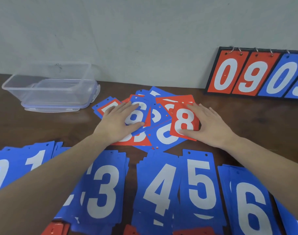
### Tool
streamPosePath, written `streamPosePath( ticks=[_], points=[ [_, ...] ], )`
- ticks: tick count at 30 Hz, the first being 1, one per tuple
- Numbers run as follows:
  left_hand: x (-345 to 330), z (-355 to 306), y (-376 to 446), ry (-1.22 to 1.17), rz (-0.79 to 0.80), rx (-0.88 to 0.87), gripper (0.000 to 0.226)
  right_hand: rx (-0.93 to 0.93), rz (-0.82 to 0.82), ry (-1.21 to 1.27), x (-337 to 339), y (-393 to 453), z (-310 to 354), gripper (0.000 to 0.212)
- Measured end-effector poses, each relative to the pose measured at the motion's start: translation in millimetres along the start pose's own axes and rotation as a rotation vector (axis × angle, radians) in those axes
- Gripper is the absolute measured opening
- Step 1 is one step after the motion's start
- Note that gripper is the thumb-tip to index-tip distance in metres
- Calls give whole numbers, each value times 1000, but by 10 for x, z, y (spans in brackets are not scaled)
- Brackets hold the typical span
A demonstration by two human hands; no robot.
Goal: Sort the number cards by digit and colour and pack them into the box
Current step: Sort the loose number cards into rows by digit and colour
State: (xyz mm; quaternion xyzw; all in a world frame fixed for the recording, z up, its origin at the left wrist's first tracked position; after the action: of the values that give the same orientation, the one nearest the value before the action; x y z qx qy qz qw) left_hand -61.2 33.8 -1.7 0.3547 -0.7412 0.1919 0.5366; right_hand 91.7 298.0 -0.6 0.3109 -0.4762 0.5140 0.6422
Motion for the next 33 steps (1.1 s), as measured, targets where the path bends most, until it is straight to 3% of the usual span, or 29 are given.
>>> streamPosePath(
  ticks=[7,14,21,25,28,33],
  points=[
    [38,-20,-32,-31,-49,8,64,19,-26,30,2,-13,1,105],
    [164,-55,-106,-151,-195,21,46,21,-69,126,71,-105,82,89],
    [321,-162,-210,-205,-228,57,35,-95,-193,501,194,-243,93,75],
    [436,-209,-302,-472,-261,187,35,-131,-164,604,246,-270,161,69],
    [494,-374,-334,-627,-286,186,37,-190,-121,725,259,-361,197,74],
    [455,-653,-414,-595,-254,66,53,-239,-99,830,293,-603,239,78]
  ],
)
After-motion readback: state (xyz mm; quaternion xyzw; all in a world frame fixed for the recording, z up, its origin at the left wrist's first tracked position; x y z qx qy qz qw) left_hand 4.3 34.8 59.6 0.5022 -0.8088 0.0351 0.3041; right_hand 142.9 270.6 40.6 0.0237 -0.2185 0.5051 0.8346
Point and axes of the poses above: each hand's wrist, its own y-axis towards the middle knuckle, its own x-axis out of the back of the hand, z = x × y, the point moved 5 cm from there along y, towards the middle knuckle, and after that the axes turned 1 degree about -z, right-handed, at the moved point
